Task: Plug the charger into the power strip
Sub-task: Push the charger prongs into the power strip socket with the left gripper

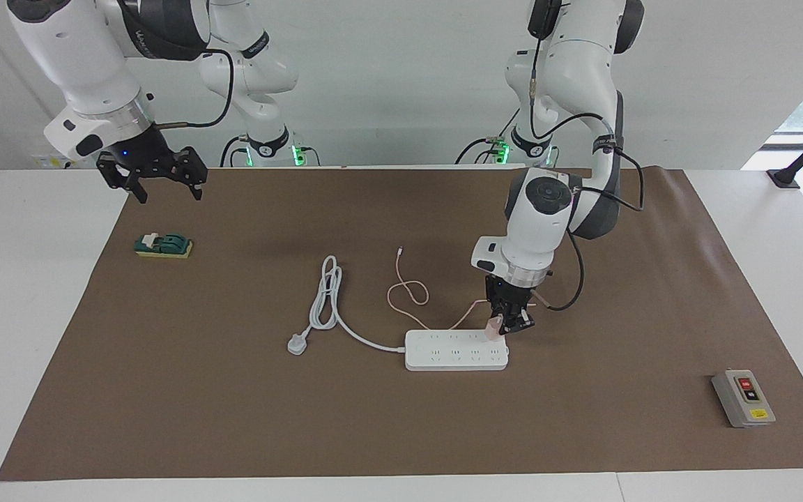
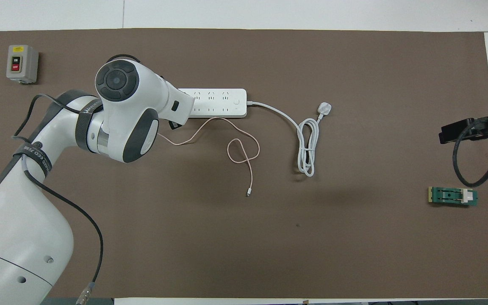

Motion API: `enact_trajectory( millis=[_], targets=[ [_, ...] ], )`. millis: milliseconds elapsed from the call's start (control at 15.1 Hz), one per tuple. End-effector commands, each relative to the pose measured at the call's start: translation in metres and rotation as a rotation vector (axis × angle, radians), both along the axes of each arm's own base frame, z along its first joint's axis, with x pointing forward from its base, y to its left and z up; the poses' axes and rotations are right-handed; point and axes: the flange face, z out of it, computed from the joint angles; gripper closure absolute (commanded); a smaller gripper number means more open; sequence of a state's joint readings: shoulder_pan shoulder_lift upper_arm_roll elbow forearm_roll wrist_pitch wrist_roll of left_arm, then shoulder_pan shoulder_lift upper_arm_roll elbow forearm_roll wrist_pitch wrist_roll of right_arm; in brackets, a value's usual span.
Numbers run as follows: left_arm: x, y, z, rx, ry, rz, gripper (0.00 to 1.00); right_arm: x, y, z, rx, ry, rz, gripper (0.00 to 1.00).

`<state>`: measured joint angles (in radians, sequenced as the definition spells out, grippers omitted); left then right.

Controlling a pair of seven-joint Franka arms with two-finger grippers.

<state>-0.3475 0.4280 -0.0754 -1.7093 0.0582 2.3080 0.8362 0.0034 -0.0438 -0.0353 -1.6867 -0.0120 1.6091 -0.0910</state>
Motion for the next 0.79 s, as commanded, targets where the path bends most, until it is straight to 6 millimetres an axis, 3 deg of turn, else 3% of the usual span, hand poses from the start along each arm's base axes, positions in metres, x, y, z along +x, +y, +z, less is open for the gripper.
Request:
enact_trajectory(
  millis=[0, 396, 462, 726],
  targets=[
    [-0.006, -0.001, -0.008, 0.056, 0.006, -0.011, 1.00, -0.008, 0.001, 0.001, -0.015, 0.005, 0.003, 0.00],
    [-0.001, 0.001, -0.005, 0.063, 0.006, -0.017, 1.00, -0.010, 0.002, 0.000, -0.013, 0.016, 0.005, 0.00],
    [0.004, 0.002, -0.015, 0.076, 0.030, -0.016, 1.00, -0.010, 0.002, 0.000, -0.015, 0.016, 0.003, 0.00],
    [0.020, -0.002, -0.025, 0.088, 0.045, -0.077, 1.00, -0.010, 0.001, 0.000, -0.013, 0.017, 0.001, 0.00]
  ],
)
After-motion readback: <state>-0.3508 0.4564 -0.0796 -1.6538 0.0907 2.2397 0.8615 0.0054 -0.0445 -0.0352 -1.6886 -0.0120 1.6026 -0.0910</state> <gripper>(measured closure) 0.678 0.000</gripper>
